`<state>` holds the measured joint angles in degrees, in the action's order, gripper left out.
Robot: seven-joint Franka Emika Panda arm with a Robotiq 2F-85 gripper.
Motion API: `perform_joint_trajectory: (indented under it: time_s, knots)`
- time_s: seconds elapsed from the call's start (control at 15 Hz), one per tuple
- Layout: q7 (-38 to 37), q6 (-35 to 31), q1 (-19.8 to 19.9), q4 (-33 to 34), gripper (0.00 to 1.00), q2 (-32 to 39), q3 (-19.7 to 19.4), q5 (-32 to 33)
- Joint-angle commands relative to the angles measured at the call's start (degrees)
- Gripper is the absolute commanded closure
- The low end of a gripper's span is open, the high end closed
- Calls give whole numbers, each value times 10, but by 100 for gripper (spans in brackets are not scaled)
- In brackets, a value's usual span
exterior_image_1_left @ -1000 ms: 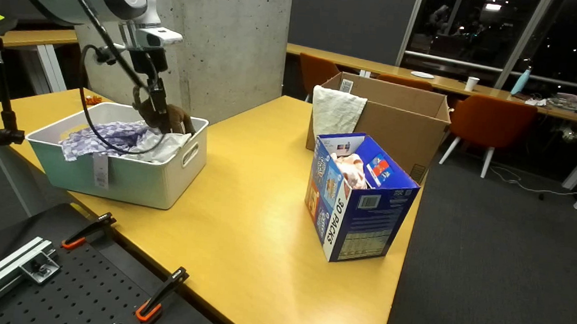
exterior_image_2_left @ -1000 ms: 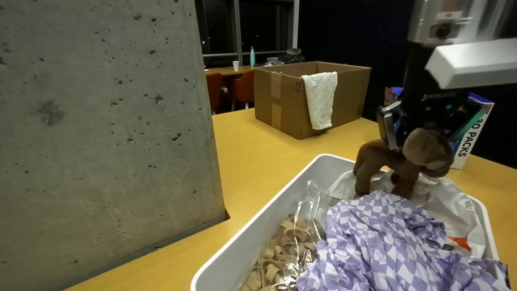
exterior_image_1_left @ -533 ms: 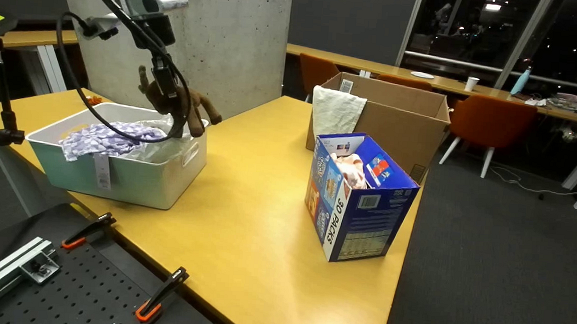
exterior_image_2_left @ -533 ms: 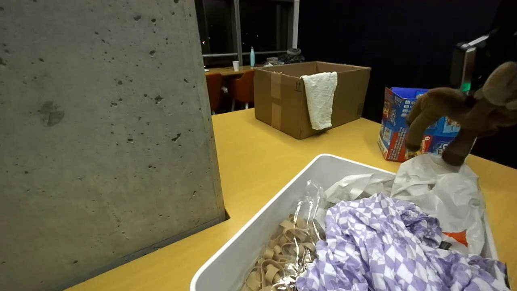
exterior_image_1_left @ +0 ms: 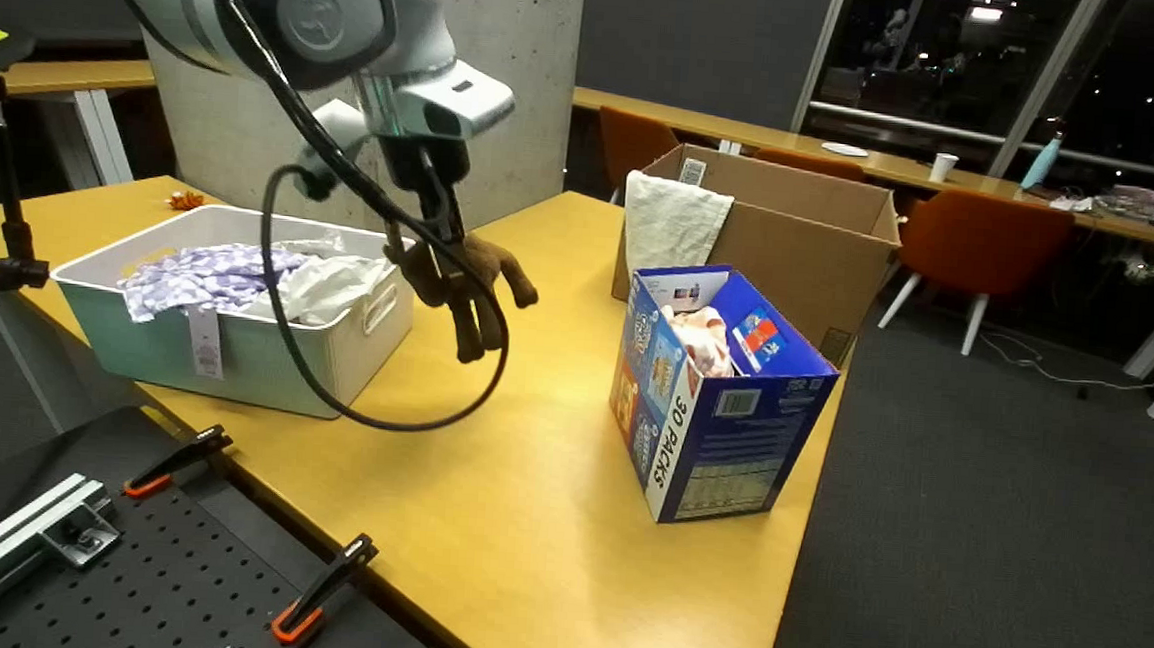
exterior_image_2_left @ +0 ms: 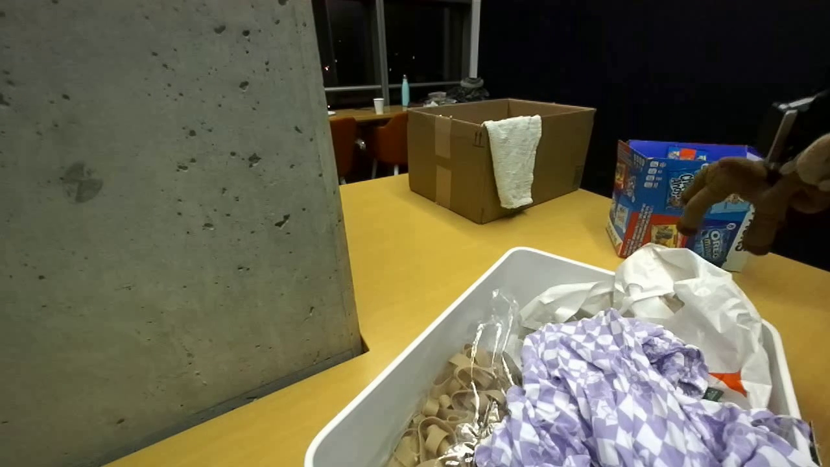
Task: Remove the toy moose and checked cloth from the white basket, put them on the table and then put them inside the blue box
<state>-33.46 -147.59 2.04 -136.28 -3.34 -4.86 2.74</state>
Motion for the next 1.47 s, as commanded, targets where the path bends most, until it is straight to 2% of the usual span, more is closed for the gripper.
perform_joint_trajectory:
  time_s: [0.0,0.2,0.47,0.53,0.67,1.07,1.4]
  knots:
    - [144,-63,7,54,94,119,3,-123]
    - [230,-64,17,89,94,188,34,-206]
    - [264,-68,21,90,93,223,59,-241]
    - [272,-69,23,85,53,226,66,-247]
    - [262,-69,11,66,46,218,69,-242]
    - [165,-56,-47,17,2,148,46,-175]
    - [14,-12,-93,14,0,73,31,-41]
